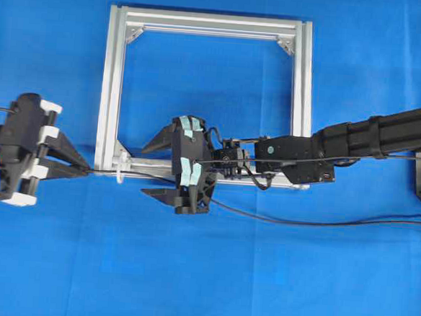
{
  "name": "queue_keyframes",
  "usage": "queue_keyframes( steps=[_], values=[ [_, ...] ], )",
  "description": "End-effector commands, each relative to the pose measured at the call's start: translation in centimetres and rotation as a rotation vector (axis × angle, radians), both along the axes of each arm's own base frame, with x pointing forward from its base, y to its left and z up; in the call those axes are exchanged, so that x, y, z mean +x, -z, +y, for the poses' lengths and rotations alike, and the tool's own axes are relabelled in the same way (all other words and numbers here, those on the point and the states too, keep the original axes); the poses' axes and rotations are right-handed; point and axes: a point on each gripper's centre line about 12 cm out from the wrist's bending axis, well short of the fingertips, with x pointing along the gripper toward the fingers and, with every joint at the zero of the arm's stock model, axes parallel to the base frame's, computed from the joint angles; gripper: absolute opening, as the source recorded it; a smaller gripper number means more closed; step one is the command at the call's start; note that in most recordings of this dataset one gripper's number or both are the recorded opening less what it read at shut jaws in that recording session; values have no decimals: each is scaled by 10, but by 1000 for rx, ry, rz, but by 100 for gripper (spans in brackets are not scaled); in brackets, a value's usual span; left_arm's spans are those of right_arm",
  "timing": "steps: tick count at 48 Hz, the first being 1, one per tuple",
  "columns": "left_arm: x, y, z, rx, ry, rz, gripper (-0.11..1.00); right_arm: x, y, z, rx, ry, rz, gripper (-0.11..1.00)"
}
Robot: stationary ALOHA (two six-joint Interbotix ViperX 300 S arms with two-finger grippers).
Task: Insert the wire through the string loop located on the left side.
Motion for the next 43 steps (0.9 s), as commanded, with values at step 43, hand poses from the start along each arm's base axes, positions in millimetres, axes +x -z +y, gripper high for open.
queue_keyframes(
  steps=[43],
  values=[
    [-54, -43, 6, -65, -10, 129, 8, -7, -26, 9, 5, -18, -47, 95]
  ],
)
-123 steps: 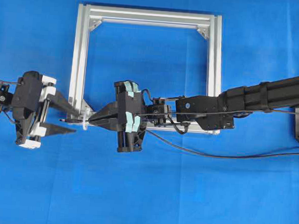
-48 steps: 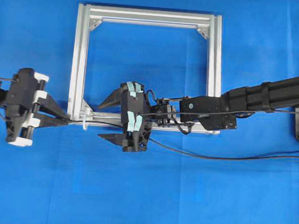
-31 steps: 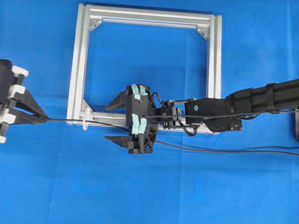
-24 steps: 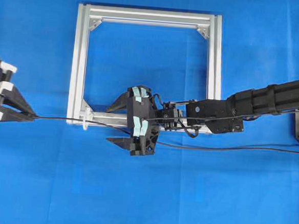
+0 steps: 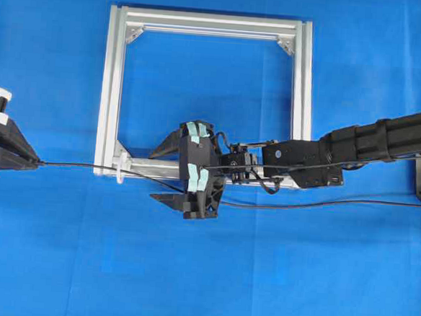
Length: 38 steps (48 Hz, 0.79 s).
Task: Insert the wire through the string loop located on the left side.
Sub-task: 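Pull the cable leftward through the loop with the left gripper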
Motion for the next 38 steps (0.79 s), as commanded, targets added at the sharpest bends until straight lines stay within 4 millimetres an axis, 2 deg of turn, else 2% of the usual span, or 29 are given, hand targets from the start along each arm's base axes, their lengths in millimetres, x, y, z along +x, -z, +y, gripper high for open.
queue_keyframes(
  steps=[1, 29, 32, 38],
  values=[
    [2, -6, -1, -3, 2, -20, 8, 3, -28, 2, 7, -1, -66, 95],
    [0, 2, 0, -21, -21, 29, 9, 5, -32, 2, 5, -2, -77, 95],
    [0, 2, -1, -23, -22, 30, 21, 5, -34, 2, 5, -2, -81, 95],
    [0, 2, 0, -25, -25, 30, 60, 5, -41, 2, 6, -2, -95, 95]
  ],
)
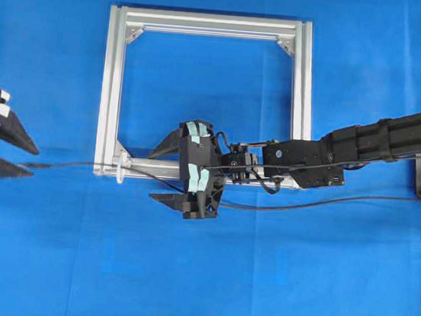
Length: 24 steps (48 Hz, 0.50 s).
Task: Insert the wire through the string loop located on the left side.
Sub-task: 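Pull the cable leftward through the loop with the left gripper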
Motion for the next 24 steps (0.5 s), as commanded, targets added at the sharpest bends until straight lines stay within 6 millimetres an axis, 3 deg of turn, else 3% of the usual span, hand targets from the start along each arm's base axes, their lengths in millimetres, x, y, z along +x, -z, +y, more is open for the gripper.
queue_keyframes(
  steps=[1, 4, 12, 24],
  values=[
    [2, -3, 0, 0, 0, -8, 66, 3, -30, 1, 7, 1, -69, 95],
    [2, -3, -1, 0, 2, -8, 79, 4, -36, 1, 8, 1, -81, 95],
    [2, -7, 0, 2, 6, -32, 65, 2, -48, 1, 9, 1, -96, 95],
    [3, -36, 0, -32, 2, -211, 65, -2, -91, -2, 9, 7, -141, 95]
  ],
)
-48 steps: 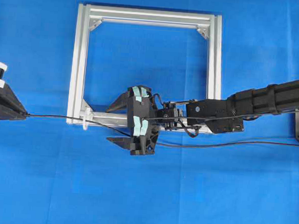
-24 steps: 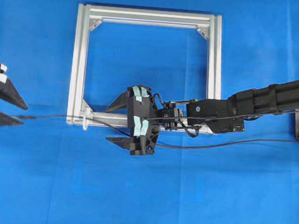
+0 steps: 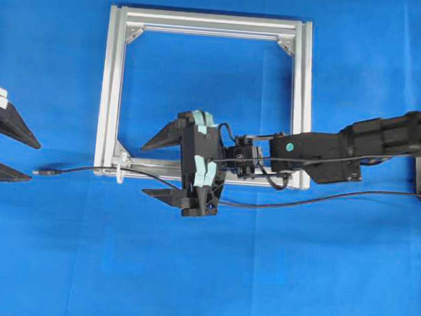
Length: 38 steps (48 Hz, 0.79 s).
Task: Insert the wire through the string loop located on the left side.
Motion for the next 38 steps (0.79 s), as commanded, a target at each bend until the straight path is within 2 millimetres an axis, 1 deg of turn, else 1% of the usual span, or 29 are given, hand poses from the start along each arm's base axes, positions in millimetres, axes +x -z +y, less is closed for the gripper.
queue_keyframes(
  steps=[1, 8, 9, 14, 18, 26, 38],
  values=[
    [4, -21, -1, -15, 2, -107, 65, -1, -41, 0, 6, 2, -80, 95],
    [2, -47, 1, -17, 7, -269, 65, -6, -68, -1, 5, 3, -118, 95],
    [2, -50, 1, -14, 8, -287, 65, -7, -74, -1, 3, 2, -128, 95],
    [1, -60, 3, 16, 17, -358, 65, -12, -90, -2, 3, 3, -143, 95],
    [1, -63, 4, 25, 11, -380, 65, -16, -100, -2, 1, 4, -146, 95],
    [3, -67, 8, 30, -10, -400, 65, -20, -108, -3, -2, 5, -140, 95],
    [3, -65, 9, 33, -14, -399, 65, -20, -108, -4, -3, 7, -141, 95]
  ],
)
